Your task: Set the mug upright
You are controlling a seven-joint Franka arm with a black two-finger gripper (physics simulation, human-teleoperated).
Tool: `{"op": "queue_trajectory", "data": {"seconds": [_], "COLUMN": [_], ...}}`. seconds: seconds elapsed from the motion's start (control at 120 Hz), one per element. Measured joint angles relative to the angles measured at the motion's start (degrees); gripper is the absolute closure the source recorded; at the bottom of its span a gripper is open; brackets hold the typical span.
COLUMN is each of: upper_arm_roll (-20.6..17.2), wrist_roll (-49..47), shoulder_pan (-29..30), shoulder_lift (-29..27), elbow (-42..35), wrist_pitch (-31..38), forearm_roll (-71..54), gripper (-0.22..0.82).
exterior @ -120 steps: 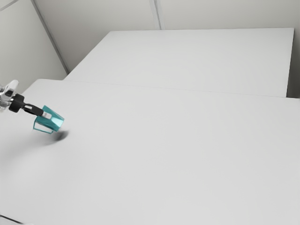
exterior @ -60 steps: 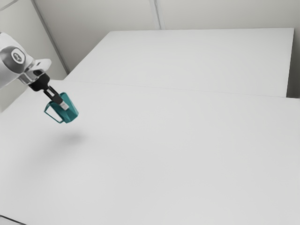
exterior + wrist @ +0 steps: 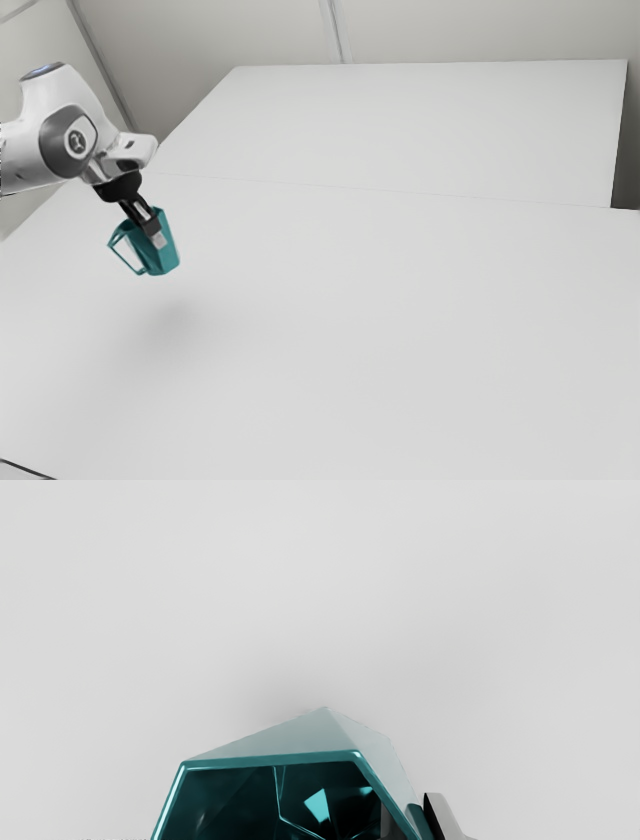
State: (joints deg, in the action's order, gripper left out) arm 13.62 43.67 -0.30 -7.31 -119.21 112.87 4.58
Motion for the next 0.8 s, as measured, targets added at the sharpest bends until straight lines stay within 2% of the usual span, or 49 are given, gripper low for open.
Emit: {"op": "queue_trajectory", "data": {"seconds": [0.342,0.8], "upper_arm_roll": [-5.8,-11.35], "wrist_roll": [-13.76,-29.66], "shoulder_pan": [-0.87,-1.54], "shoulder_lift": [-5.11,-6.12], "elbow": [-8.54,-15.61], "wrist_pitch": [3.54,8.3], "forearm_roll": [-5.43,-7.31], "gripper": [0.78,0.78]}}
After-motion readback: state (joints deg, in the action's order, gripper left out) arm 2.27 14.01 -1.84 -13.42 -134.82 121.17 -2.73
